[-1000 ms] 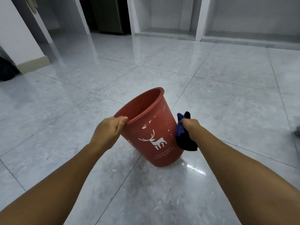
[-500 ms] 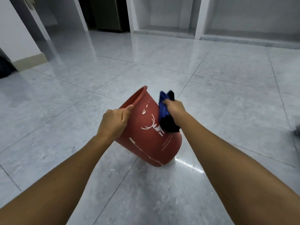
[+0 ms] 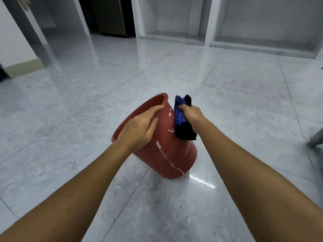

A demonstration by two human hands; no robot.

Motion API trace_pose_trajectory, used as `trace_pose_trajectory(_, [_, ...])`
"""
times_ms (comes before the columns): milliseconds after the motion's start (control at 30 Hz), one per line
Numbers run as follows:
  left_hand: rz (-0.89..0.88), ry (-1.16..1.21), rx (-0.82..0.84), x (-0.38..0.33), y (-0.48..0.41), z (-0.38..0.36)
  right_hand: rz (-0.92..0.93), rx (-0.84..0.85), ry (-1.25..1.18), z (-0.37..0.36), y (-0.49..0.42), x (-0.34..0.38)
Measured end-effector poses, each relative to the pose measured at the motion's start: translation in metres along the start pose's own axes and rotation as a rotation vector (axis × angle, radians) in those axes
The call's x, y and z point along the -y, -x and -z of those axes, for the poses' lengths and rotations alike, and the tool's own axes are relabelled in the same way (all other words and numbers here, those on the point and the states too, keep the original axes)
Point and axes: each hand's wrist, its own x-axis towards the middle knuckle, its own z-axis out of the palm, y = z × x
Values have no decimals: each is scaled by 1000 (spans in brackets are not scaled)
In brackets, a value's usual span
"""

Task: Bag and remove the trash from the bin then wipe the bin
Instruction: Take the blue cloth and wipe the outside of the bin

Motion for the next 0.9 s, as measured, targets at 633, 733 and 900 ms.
trace_pose_trajectory(633, [167,97,-7,1,21,6,-40,-11,242,-1,4,-22])
trace_pose_trajectory(733, [117,8,85,8,38,15,-178,-12,299,20,5,-41])
trace_pose_trajectory(900, [71,-9,9,-4,24,9,85,121,216,-3,14,12])
